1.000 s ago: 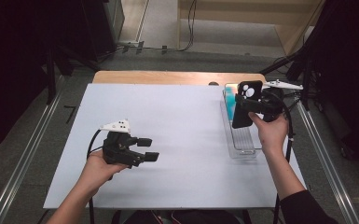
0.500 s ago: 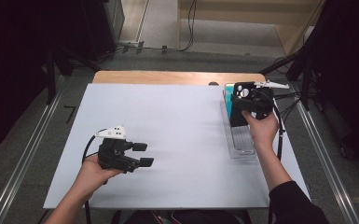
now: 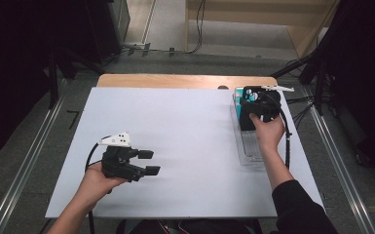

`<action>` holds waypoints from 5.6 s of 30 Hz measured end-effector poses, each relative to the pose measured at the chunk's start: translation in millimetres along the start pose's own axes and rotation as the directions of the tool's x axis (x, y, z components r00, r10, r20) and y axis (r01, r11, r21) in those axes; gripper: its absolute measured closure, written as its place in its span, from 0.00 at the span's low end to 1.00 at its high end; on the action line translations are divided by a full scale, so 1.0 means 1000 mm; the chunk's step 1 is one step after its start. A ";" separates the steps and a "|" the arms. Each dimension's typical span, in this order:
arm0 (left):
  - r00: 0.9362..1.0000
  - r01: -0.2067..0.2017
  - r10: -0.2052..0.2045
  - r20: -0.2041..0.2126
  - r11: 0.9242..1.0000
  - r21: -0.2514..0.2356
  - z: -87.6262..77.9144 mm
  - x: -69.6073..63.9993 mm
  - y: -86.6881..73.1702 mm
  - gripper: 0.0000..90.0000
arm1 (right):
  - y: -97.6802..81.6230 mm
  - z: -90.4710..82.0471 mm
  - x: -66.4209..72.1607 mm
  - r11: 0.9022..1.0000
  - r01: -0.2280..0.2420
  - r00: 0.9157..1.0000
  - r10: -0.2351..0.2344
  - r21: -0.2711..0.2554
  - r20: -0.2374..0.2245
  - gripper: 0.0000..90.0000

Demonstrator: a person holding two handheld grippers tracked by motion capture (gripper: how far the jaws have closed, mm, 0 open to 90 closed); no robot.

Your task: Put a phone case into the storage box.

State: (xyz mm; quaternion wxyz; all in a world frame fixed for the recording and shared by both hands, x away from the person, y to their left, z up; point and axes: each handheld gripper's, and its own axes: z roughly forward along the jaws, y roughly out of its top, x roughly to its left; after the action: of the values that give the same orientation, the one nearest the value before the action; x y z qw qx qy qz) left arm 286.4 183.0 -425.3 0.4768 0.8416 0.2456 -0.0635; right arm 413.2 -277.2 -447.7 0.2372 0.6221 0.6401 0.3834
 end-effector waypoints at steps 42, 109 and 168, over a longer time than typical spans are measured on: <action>1.000 -0.025 0.025 0.012 0.999 0.032 0.007 0.003 0.001 0.34 | 0.015 0.053 0.003 1.000 0.006 0.999 -0.005 -0.024 0.046 0.14; 0.999 0.022 -0.021 -0.024 1.000 0.016 0.003 0.012 0.001 0.34 | 0.026 0.018 0.001 1.000 0.006 0.999 -0.006 0.017 -0.050 0.01; 0.995 0.068 -0.068 -0.077 0.998 0.001 -0.010 0.019 -0.013 0.34 | -0.037 -0.093 0.059 0.955 0.293 0.819 -0.231 0.038 -0.525 0.23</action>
State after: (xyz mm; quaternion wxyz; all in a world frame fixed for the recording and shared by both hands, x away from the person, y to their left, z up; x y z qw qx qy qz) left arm 295.8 203.6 -437.1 0.4631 0.8354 0.2922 -0.0476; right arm 311.6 -235.0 -411.2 0.0709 0.4156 0.7809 0.4609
